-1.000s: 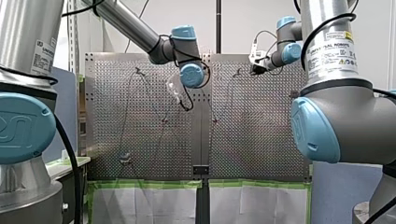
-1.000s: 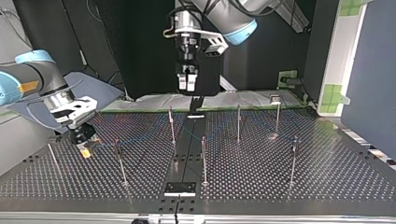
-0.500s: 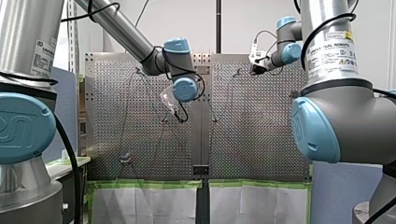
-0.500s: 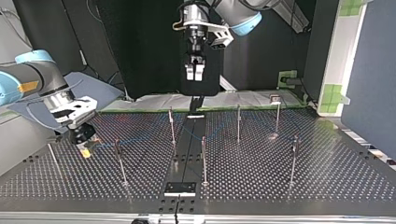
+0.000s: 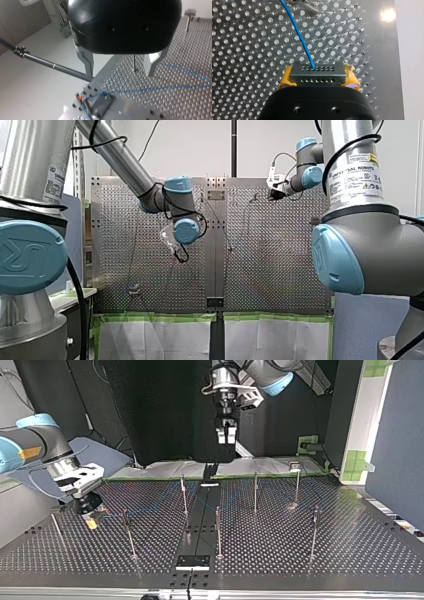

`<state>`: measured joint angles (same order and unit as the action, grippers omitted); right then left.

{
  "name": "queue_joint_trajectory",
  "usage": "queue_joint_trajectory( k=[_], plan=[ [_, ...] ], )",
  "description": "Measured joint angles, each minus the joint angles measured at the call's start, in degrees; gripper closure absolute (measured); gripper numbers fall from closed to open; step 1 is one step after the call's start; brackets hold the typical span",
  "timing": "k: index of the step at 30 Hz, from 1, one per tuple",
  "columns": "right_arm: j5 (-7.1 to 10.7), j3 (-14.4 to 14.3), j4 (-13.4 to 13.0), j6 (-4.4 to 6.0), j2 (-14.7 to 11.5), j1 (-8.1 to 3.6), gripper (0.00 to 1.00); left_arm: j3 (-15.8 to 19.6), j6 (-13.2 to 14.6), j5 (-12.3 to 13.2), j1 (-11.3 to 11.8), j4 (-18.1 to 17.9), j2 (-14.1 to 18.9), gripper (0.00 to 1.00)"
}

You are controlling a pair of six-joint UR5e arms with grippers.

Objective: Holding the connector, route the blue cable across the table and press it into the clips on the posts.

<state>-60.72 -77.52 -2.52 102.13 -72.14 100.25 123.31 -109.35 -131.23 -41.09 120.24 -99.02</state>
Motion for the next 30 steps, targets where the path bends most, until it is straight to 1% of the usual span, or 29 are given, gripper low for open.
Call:
queue_joint_trajectory(
  k=[4, 10, 19, 24, 30],
  plan=[
    [0.00, -0.01, 0.00, 0.00, 0.00, 0.00, 1.00, 2.06, 0.14, 0.04, 1.11, -1.51, -0.04, 0.02],
    [0.00, 0.00, 0.00, 0.00, 0.00, 0.00, 1.00, 4.84, 0.19, 0.12, 1.79, -2.15, -0.05, 0.02],
    [0.00, 0.00, 0.00, 0.00, 0.00, 0.00, 1.00, 9.30, 0.20, 0.14, 1.61, -2.36, -0.05, 0.02],
    [0.00, 0.00, 0.00, 0.00, 0.00, 0.00, 1.00, 12.09, 0.20, 0.14, 1.90, -1.96, -0.16, 0.02],
    [0.00, 0.00, 0.00, 0.00, 0.00, 0.00, 1.00, 15.06, 0.16, 0.10, 2.05, -1.98, -1.88, 0.02]
  ],
)
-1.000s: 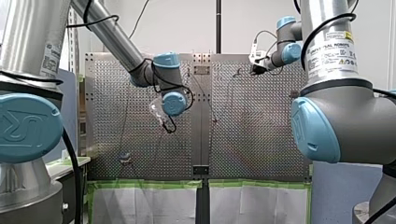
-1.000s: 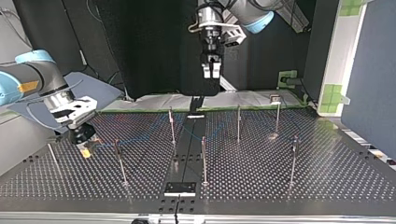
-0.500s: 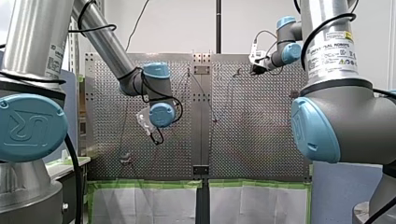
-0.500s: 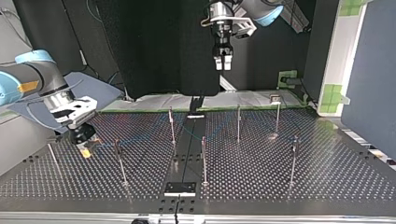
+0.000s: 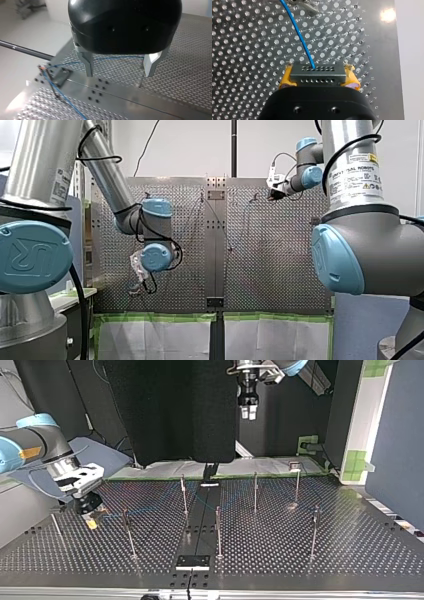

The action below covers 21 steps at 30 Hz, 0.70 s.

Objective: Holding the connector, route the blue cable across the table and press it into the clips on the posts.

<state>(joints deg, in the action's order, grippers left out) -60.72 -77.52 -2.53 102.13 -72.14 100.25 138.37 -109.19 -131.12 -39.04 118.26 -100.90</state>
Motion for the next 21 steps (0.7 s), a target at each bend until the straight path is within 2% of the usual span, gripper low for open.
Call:
queue_joint_trajectory(
  k=[6, 21],
  plan=[
    [0.00, 0.00, 0.00, 0.00, 0.00, 0.00, 1.00, 2.01, 0.03, 0.03, 0.07, -1.19, -1.90, 0.02],
    [0.00, 0.00, 0.00, 0.00, 0.00, 0.00, 1.00, 2.23, 0.03, 0.04, 0.08, -1.35, -2.12, 0.02]
  ],
)
